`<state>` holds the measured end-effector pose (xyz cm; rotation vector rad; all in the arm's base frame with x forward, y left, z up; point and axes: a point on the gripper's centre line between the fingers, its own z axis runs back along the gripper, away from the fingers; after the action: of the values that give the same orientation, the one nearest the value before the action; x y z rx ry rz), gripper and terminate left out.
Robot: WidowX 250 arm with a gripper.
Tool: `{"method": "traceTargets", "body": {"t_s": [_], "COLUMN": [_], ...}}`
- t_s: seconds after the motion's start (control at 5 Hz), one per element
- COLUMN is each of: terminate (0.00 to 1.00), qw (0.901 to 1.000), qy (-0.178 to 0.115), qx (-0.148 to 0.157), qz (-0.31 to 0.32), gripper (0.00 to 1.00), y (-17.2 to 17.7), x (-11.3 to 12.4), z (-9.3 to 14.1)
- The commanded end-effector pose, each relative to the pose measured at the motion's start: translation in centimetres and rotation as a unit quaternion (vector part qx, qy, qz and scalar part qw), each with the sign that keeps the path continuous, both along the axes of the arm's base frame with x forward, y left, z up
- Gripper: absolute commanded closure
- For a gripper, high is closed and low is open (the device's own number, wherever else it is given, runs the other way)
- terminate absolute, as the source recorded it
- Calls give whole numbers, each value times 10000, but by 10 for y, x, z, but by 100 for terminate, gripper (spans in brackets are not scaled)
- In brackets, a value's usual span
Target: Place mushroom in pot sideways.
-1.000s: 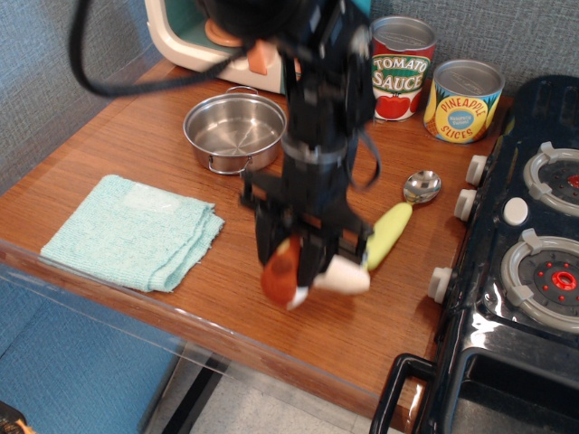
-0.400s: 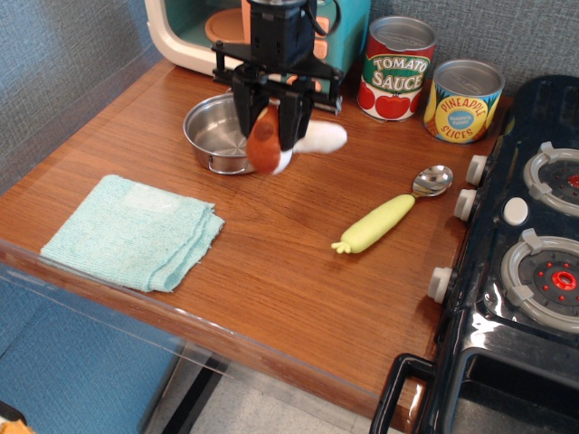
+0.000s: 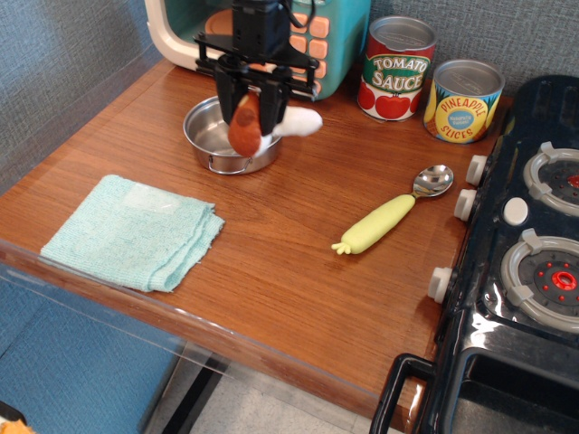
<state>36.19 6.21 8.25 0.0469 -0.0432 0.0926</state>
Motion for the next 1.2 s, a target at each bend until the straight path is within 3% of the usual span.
{"method": "traceTargets", "body": {"t_s": [0.0,0.2,0.4,1.0], "terminate": [0,0,0,0], "qw": [9974,9979,9984,9970], "qy": [-604,-486,-391,-667], "qx": [293,240,205,370], "qz": [277,361,347,125], "gripper": [100,100,0,0], "y": [35,43,45,31], "x": [19,23,25,25], "z": [23,14,9,39]}}
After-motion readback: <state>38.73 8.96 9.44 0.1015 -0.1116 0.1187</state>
